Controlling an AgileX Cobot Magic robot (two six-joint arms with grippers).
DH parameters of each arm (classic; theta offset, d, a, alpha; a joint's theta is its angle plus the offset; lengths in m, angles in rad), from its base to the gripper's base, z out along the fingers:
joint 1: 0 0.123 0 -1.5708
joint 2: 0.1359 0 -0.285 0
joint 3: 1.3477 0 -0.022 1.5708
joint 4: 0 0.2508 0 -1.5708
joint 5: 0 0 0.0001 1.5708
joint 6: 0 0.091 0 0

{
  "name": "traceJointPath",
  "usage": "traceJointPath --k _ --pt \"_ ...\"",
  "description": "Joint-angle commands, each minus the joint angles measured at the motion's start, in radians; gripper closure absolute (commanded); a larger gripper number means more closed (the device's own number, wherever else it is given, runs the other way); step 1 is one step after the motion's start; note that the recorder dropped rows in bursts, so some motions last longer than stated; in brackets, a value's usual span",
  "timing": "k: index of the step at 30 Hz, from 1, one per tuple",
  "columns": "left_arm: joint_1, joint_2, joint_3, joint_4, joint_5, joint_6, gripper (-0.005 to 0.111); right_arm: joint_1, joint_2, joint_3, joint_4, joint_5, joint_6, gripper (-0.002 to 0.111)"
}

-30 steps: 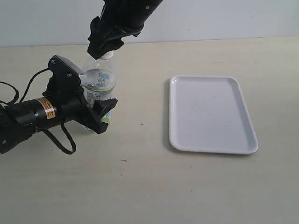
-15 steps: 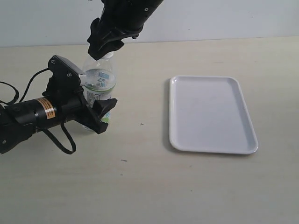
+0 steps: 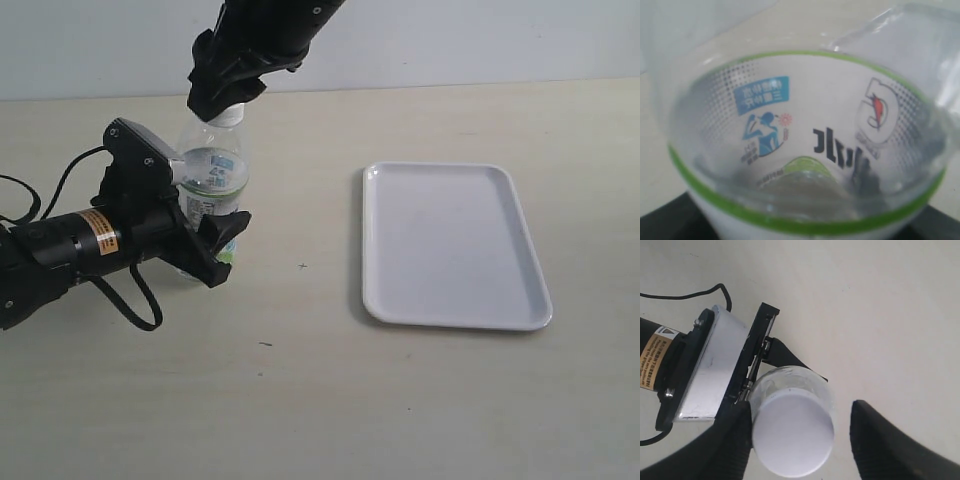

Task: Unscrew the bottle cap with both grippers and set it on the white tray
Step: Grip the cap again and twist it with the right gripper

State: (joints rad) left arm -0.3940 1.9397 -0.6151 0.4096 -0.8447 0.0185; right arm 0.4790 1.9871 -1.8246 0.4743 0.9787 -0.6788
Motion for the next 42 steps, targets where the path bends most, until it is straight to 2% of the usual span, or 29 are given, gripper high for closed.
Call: traceJointPath --k 1,4,13,25,42 --pt "-0.006 -0.011 -0.002 -0.002 0.005 0.004 0.107 -0.003 -0.006 0.003 -0.007 -0.009 0.001 0.058" --pt "-0.006 -0.011 -0.002 -0.002 0.005 0.004 0.107 -0.003 -0.006 0.003 -0.007 -0.008 0.001 0.068" --pt "-0.006 -0.011 -0.002 -0.002 0.005 0.004 0.107 -0.003 0.001 0.003 -0.007 -0.003 -0.034 0.108" --pt "-0.006 -0.011 -0.002 -0.002 0.005 0.004 0.107 -0.003 0.001 0.003 -0.007 0.041 -0.272 0.108" --pt "-0.006 -0.011 -0.002 -0.002 0.001 0.004 0.107 -0.003 0.001 0.003 -0.007 0.093 -0.77 0.108"
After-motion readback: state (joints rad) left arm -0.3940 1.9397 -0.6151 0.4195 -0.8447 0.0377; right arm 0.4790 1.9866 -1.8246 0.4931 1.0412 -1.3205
